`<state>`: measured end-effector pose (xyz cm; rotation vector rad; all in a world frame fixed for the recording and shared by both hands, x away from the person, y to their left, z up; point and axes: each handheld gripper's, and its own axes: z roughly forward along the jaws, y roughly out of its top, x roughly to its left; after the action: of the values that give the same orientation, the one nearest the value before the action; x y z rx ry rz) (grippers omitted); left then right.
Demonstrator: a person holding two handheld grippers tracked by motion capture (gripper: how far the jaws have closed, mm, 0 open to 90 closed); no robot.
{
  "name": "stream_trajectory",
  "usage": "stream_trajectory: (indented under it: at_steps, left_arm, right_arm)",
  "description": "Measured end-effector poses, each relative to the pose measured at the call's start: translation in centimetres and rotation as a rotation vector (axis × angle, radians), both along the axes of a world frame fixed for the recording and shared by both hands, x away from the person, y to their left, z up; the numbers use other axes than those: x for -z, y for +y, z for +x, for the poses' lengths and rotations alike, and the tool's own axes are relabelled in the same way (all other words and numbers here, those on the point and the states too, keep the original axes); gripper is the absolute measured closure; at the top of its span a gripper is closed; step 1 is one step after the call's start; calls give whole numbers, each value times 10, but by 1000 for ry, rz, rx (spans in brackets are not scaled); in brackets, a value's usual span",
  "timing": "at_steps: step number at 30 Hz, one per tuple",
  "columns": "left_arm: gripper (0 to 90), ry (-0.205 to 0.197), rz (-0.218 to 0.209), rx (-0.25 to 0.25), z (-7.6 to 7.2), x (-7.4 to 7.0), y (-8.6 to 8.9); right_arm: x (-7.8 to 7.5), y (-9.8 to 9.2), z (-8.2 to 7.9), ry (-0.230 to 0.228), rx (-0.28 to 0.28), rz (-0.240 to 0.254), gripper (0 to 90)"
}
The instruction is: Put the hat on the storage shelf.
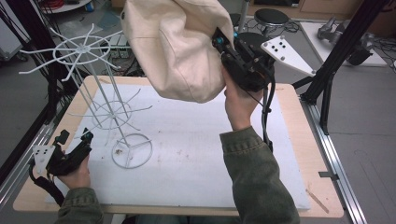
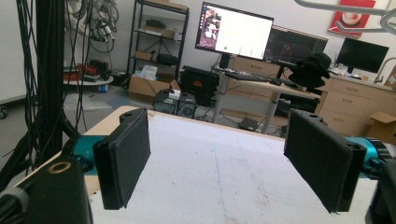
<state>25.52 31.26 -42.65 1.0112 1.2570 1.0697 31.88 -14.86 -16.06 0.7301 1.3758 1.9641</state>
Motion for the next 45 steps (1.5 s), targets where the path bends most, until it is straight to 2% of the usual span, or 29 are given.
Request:
stream_trajectory:
  at_steps: [10, 14, 20, 28, 34, 36, 39, 40, 41, 42, 43, 45]
  left_arm:
    - [227, -2, -5, -3, 0, 0, 0]
    - [227, -3, -6, -3, 0, 0, 0]
    - [227, 0, 0, -8, 0, 0, 2]
    - [228, -1, -2, -7, -1, 0, 2]
    - [227, 0, -2, -7, -1, 0, 2]
    - [227, -2, -3, -7, -1, 0, 3]
    - [228, -6, -3, -11, -1, 0, 3]
    - [228, -4, -1, -11, -1, 0, 4]
    - [227, -4, -3, -11, -1, 0, 4]
    - [227, -4, -6, -12, -1, 0, 4]
    - [228, -2, -4, -11, -1, 0, 4]
    - [227, -4, -1, -10, -1, 0, 3]
  right_arm:
    - [-3, 14, -6, -15, -35, 10, 763]
    - [3, 19, -5, -15, -40, 2, 763]
    - [20, 24, 0, -15, -42, -7, 762]
    - [23, 26, 1, -10, -40, 1, 760]
    - [26, 29, -3, -23, -34, -17, 759]
    - [30, 31, -5, -21, -42, -21, 758]
    - [44, 34, -11, -32, -38, -53, 754]
    - [58, 35, -15, -43, -37, -74, 753]
    - [63, 36, -16, -48, -38, -80, 753]
    - [63, 36, -16, -48, -38, -80, 753]
    - [73, 35, -17, -33, -39, -82, 752]
    - [76, 34, -17, -30, -43, -84, 752]
